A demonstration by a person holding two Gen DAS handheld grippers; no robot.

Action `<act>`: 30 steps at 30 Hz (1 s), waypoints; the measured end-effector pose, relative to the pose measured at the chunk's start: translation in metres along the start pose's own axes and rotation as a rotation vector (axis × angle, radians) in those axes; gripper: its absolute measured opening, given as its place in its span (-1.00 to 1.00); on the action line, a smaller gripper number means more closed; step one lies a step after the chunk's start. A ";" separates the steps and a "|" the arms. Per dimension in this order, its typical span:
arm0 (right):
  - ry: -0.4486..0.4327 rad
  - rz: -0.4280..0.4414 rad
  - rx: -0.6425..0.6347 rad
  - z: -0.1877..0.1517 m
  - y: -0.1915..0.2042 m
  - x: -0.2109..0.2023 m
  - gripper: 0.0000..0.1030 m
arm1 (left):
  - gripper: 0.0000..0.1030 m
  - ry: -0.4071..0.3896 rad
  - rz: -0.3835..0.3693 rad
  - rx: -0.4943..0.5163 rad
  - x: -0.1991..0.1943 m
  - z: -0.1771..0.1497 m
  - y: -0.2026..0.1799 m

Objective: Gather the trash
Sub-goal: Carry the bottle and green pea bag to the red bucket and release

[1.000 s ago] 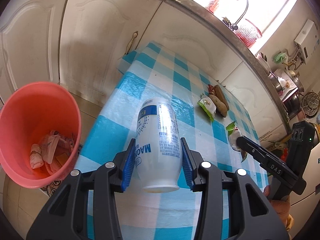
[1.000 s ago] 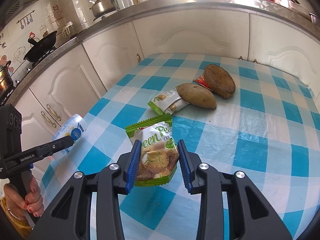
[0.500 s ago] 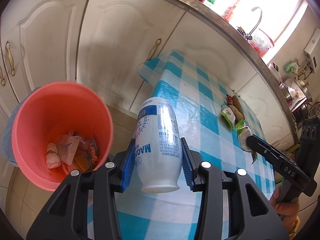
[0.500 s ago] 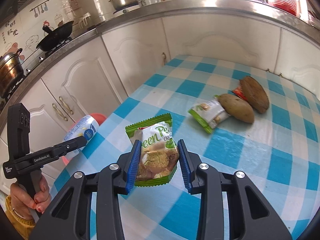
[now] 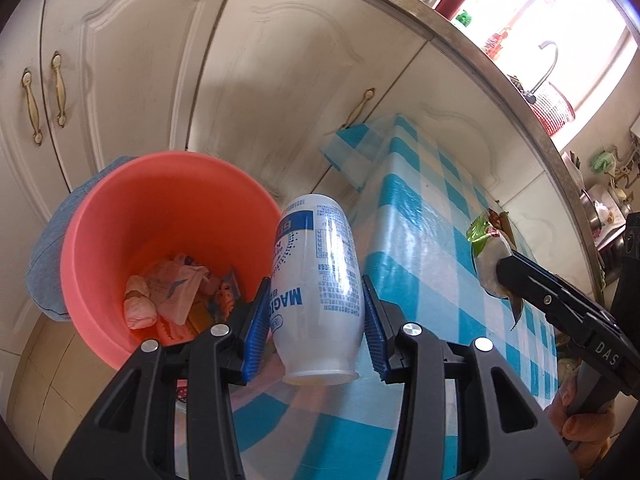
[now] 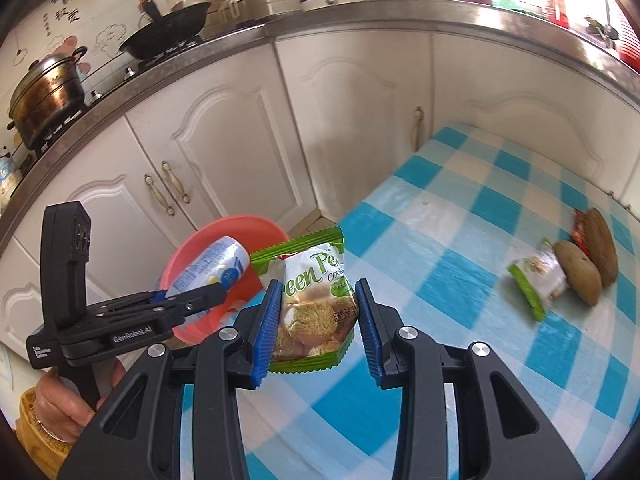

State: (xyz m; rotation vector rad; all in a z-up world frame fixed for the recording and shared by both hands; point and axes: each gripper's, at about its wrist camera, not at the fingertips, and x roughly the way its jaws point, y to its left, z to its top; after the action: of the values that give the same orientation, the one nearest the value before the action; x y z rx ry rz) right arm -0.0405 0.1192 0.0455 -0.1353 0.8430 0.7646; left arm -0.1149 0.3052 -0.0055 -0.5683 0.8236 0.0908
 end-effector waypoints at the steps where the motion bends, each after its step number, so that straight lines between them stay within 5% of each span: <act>1: 0.003 0.004 -0.010 0.002 0.005 0.003 -0.25 | -0.15 0.000 0.005 -0.006 0.000 0.000 0.003; 14: 0.066 0.084 -0.101 0.025 0.063 0.051 -0.25 | -0.15 -0.001 0.067 -0.090 -0.002 0.001 0.054; 30: 0.142 0.112 -0.141 0.026 0.089 0.095 -0.25 | -0.15 0.039 0.102 -0.141 0.014 -0.003 0.086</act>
State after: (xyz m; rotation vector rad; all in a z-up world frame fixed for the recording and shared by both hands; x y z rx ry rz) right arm -0.0427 0.2475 0.0113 -0.2726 0.9370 0.9281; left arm -0.1325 0.3748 -0.0553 -0.6620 0.8890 0.2331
